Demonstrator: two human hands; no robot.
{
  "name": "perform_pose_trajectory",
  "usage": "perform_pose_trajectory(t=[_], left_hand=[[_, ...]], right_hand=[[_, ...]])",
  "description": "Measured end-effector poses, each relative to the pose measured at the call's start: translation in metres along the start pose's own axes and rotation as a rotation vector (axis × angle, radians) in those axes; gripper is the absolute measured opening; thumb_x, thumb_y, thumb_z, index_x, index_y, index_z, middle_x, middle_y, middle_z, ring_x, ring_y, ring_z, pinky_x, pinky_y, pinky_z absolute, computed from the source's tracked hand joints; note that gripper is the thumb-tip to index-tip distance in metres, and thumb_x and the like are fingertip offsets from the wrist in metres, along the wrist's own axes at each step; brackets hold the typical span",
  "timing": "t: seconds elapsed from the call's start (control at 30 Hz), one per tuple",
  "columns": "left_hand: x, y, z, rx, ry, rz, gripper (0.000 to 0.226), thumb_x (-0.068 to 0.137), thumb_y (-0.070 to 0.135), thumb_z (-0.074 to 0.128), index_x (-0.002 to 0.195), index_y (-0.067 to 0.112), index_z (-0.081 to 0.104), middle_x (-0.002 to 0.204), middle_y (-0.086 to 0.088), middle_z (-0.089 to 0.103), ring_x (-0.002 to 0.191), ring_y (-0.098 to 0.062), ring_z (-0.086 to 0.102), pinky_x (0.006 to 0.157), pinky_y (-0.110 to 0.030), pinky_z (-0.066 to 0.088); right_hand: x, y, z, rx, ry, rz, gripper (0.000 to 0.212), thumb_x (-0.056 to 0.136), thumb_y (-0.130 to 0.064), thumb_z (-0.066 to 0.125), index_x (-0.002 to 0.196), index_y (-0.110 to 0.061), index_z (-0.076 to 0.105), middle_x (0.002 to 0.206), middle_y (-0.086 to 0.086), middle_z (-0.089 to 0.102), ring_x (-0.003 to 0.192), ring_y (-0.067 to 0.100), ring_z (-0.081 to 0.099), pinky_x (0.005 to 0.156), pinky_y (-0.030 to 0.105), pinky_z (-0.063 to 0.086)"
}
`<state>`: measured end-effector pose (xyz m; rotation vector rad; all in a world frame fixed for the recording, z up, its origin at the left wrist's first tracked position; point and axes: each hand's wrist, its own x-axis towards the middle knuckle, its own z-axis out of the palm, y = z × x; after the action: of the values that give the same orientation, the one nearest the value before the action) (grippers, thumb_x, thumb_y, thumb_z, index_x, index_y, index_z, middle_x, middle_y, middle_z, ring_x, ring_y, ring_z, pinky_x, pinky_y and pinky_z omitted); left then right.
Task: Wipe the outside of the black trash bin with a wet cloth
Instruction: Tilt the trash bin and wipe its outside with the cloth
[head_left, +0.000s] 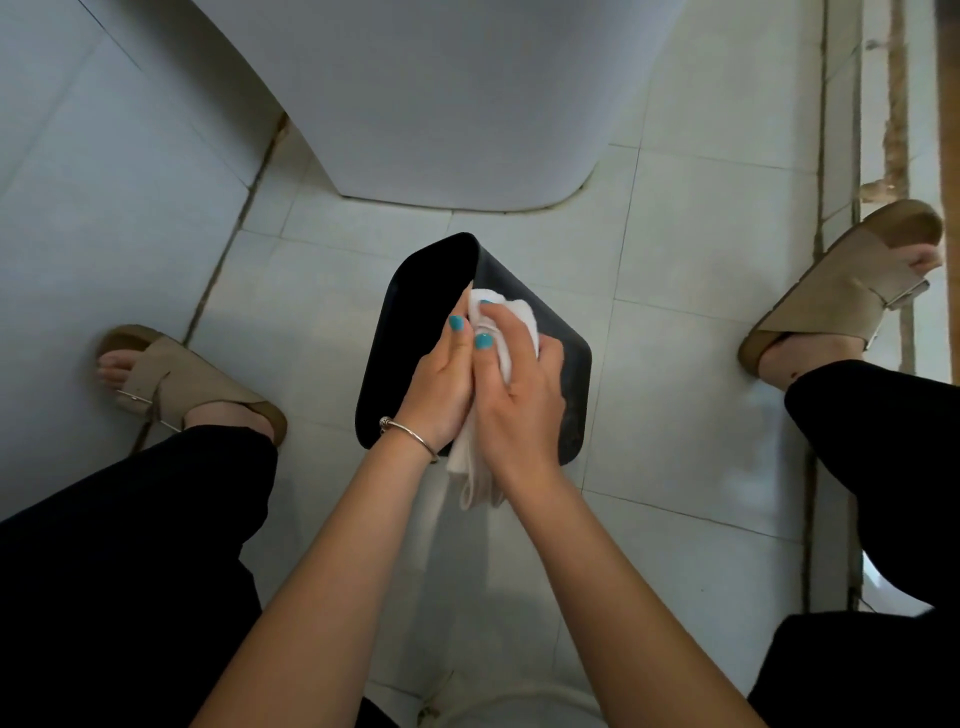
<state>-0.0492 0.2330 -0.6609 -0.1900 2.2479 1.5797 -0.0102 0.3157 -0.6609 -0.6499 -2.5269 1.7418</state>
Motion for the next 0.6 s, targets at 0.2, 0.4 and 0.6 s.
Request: perform_pose_trajectory(t=[0.2, 0.4, 0.6], left_hand=[[0.003, -0.002, -0.001, -0.071, -0.023, -0.115, 0.096, 0.064, 0.09, 0.01, 0.126, 0.035, 0.057, 0.112, -0.001, 0.069, 0.105, -0.017, 0.064, 0.099, -0.043, 0.048], [0.004, 0.002, -0.004, -0.083, -0.025, -0.047, 0.08, 0.076, 0.087, 0.01, 0.144, 0.049, 0.028, 0.15, 0.017, 0.037, 0.136, -0.005, 0.035, 0.116, -0.035, 0.024], [-0.001, 0.006, 0.005, -0.01, 0.029, 0.028, 0.051, 0.102, 0.045, 0.02, 0.15, 0.029, 0.025, 0.149, 0.017, 0.03, 0.13, 0.006, 0.025, 0.106, -0.015, 0.019]], right_hand=[[-0.003, 0.0, 0.006, -0.053, 0.018, -0.068, 0.032, 0.1, -0.039, 0.045, 0.13, -0.045, 0.053, 0.121, -0.008, 0.039, 0.083, 0.007, 0.054, 0.073, 0.023, 0.048], [0.004, 0.025, 0.006, -0.221, 0.069, -0.042, 0.034, 0.098, -0.037, 0.047, 0.131, -0.045, 0.052, 0.127, -0.002, 0.04, 0.079, 0.019, 0.054, 0.067, 0.028, 0.046], [0.024, 0.072, -0.016, -0.252, 0.107, 0.155, 0.033, 0.101, -0.04, 0.041, 0.133, -0.044, 0.049, 0.133, 0.0, 0.038, 0.082, 0.018, 0.051, 0.077, 0.033, 0.047]])
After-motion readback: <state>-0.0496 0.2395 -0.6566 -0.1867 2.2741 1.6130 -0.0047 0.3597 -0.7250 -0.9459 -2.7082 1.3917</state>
